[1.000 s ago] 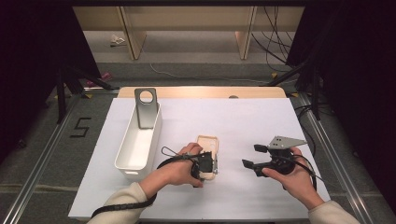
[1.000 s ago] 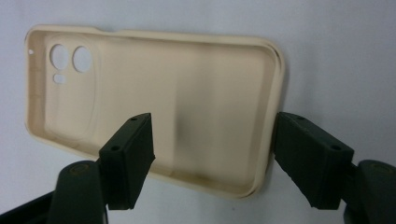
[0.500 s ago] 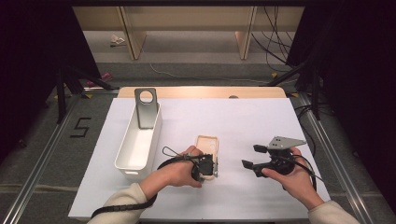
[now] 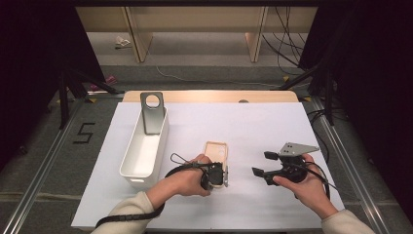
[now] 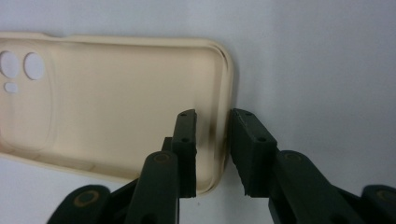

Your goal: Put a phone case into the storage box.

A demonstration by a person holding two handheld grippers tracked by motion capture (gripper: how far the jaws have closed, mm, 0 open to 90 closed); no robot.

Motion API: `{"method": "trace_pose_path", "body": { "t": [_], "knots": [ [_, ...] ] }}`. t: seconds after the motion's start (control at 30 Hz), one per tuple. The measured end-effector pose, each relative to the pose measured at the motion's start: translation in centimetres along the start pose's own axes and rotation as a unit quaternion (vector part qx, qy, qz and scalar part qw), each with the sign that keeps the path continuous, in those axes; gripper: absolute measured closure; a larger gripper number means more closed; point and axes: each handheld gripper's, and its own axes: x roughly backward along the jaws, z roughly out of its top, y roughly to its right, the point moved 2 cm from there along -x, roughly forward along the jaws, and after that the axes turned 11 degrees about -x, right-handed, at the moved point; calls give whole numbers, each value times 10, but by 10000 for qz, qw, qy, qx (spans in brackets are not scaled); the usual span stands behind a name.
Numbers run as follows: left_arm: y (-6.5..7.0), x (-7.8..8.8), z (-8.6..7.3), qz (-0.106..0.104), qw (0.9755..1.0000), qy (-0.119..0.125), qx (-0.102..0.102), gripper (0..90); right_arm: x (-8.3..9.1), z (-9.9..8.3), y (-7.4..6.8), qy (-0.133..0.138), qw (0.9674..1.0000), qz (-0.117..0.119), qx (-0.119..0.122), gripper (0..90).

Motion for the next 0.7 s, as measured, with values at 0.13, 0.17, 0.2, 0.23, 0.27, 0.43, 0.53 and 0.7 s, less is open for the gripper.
{"method": "trace_pose_path", "body": {
  "t": [0.13, 0.17, 0.2, 0.23, 0.27, 0.43, 0.53, 0.7],
  "knots": [
    [0, 0, 0, -40, 10000, -1, -2, 736, 0, 0, 0, -5, 10000, 1, 4, 218],
    [0, 0, 0, -48, 10000, 1, -1, 743, 0, 0, 0, -9, 10000, 4, -2, 218],
    [0, 0, 0, -48, 10000, 2, -3, 748, 0, 0, 0, -5, 10000, 2, 1, 218],
    [0, 0, 0, -56, 10000, 5, 0, 751, 0, 0, 0, -7, 10000, 2, 0, 218],
    [1, 0, 0, -58, 10000, 10, 1, 755, 0, 0, 0, -7, 10000, 2, 1, 218],
    [1, 0, 1, -84, 10000, -7, -13, 766, 0, 0, 0, -17, 10000, 4, 2, 218],
    [1, 0, 1, -86, 10000, -5, -19, 772, 0, 0, 0, -19, 10000, 8, 6, 218],
    [0, 0, 1, -73, 10000, 1, -36, 798, -1, 0, 0, -28, 10000, 9, 8, 217]
  ]
}}
